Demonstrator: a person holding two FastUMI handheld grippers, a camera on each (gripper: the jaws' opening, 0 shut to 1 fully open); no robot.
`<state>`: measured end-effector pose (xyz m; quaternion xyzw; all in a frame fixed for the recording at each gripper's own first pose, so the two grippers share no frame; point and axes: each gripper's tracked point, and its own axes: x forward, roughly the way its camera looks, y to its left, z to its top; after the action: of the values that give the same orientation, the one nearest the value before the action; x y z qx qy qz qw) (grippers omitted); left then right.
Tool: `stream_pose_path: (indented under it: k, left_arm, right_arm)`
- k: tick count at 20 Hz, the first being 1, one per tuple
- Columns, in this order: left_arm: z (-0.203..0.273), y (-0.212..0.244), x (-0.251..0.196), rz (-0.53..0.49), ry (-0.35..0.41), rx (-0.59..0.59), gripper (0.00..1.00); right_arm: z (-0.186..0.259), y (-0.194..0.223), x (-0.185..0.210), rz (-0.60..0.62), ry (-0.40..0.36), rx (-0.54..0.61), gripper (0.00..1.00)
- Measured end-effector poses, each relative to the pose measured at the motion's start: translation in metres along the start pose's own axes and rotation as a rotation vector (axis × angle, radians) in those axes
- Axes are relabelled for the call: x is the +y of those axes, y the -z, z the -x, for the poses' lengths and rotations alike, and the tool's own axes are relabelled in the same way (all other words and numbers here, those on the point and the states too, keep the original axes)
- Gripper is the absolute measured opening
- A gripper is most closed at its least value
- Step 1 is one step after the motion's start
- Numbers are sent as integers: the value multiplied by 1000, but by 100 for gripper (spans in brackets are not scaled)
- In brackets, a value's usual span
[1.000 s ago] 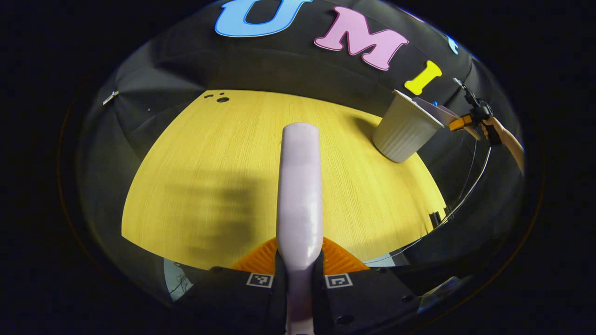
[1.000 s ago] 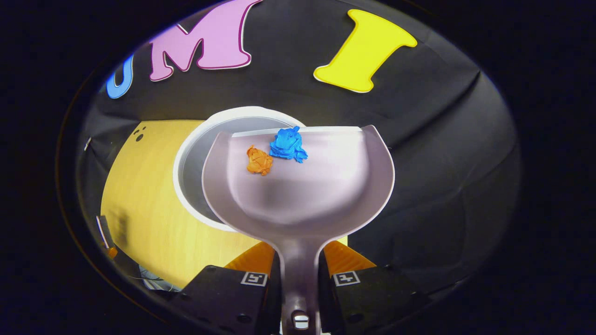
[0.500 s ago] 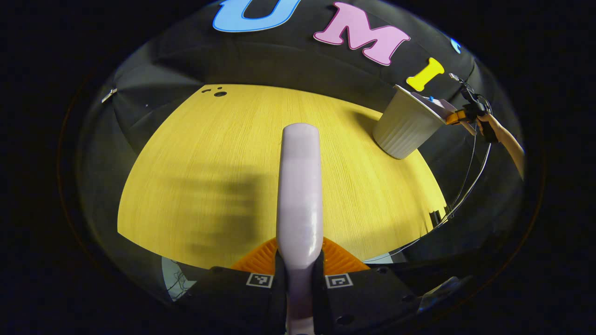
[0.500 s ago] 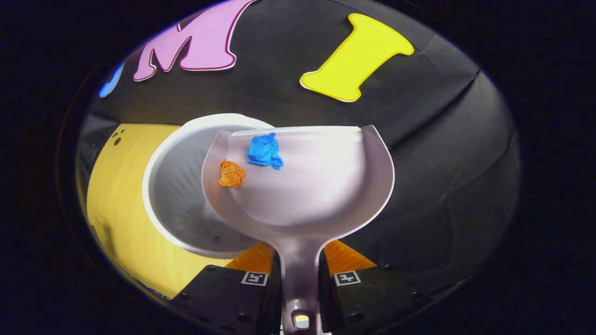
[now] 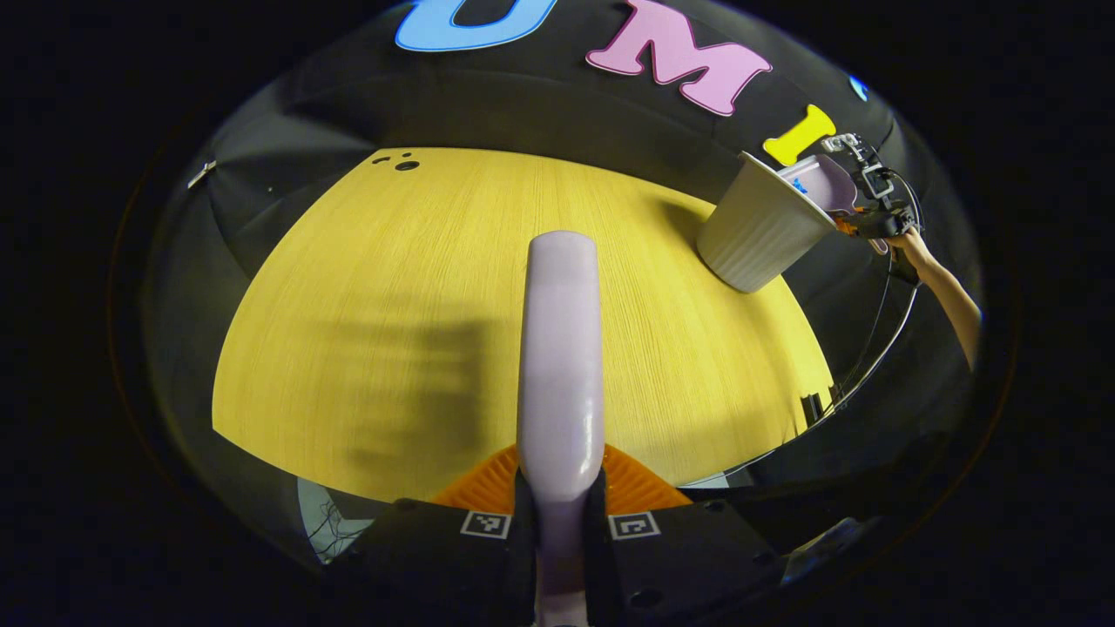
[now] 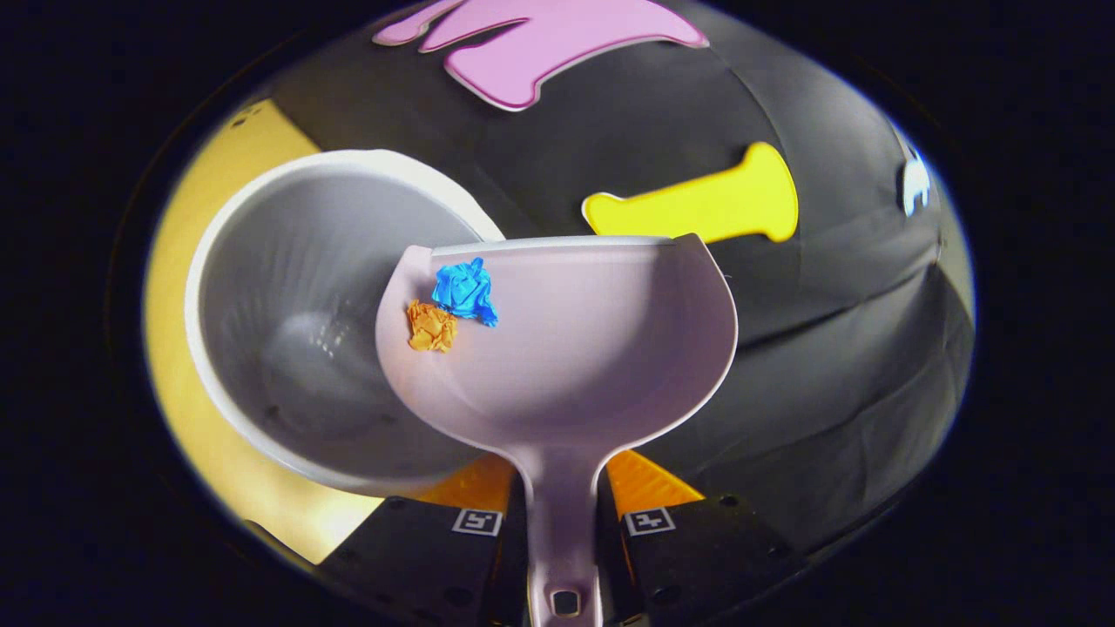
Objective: Pick up the small broom and dustpan from the desktop, sweep the trash into the dustpan with the broom, and then empty the trash into the garbage bin.
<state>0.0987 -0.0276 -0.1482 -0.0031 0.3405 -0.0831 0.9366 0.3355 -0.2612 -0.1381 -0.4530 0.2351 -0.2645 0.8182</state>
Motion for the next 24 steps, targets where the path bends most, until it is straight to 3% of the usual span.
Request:
stream_pose_path:
  k: [1, 8, 10, 11, 17, 24]
  left_arm:
    - [0, 0, -1, 3, 1, 6, 27]
    - [-10, 1, -7, 7, 15, 21, 26]
    - [-13, 0, -8, 9, 18, 22, 25]
    - [-14, 0, -8, 11, 20, 22, 27]
    - [-19, -3, -6, 13, 16, 19, 27]
    - [-22, -11, -2, 26, 9, 15, 26]
  right_arm:
    - [1, -1, -4, 55, 31, -15, 36]
    - [11, -17, -12, 349, 149, -125, 36]
    - [14, -20, -15, 405, 162, -153, 40]
    - [14, -20, -16, 434, 165, -165, 36]
    - [12, -15, -22, 644, 169, -246, 36]
    - [7, -9, -24, 558, 104, -203, 39]
